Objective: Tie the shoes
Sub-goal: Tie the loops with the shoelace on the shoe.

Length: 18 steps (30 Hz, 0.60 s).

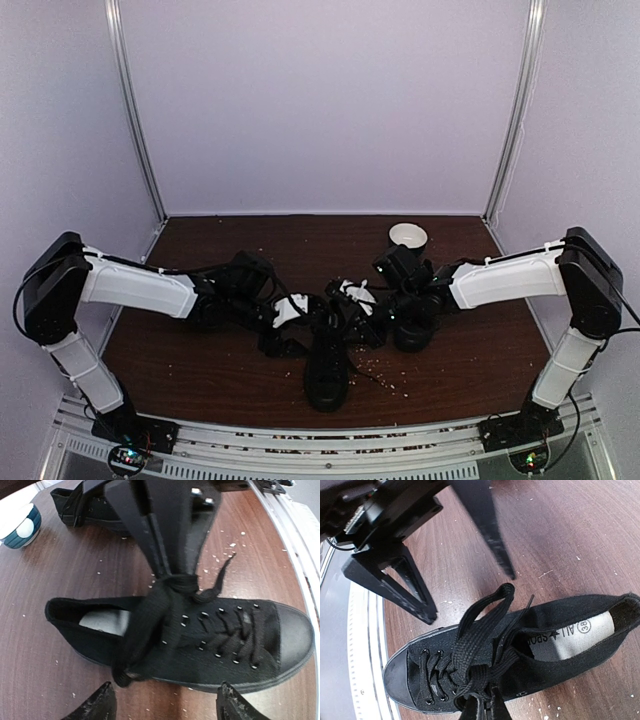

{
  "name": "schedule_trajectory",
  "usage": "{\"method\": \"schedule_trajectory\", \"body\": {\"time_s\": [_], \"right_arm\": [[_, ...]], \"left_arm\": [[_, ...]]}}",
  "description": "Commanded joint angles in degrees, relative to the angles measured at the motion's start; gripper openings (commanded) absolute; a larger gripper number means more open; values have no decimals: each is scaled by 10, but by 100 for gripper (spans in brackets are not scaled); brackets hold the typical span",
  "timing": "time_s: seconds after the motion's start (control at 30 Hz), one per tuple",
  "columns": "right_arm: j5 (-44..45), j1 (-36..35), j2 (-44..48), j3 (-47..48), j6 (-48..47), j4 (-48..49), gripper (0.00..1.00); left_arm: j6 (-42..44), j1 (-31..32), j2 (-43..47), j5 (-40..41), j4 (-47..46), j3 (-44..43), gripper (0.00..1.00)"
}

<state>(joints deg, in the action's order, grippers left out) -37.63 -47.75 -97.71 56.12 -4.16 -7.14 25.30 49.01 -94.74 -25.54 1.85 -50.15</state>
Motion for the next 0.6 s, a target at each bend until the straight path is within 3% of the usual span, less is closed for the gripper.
{"method": "schedule_trajectory", "body": {"time_s": [0.0,0.17,0.23,0.3,0.47,0.5,0.57], "right_arm": [[-12,2,-6,16,-6,-8,0],[-16,2,-9,18,-8,-11,0],[-17,2,-11,21,-8,-12,0],[-16,2,-12,21,-9,-13,0],[-16,2,-18,28,-12,-25,0],[-14,2,-19,31,-13,-30,0],[-5,3,-18,35,-12,-39,0]], "left_arm": [[7,-5,-26,19,-29,-36,72],[24,-9,-62,21,-25,-71,73],[32,-9,-67,8,-17,-80,69],[36,-9,-69,-11,-11,-84,57],[40,-9,-66,-22,-2,-82,5],[38,-10,-64,-24,-3,-79,0],[33,-10,-58,-22,-11,-66,0]]}}
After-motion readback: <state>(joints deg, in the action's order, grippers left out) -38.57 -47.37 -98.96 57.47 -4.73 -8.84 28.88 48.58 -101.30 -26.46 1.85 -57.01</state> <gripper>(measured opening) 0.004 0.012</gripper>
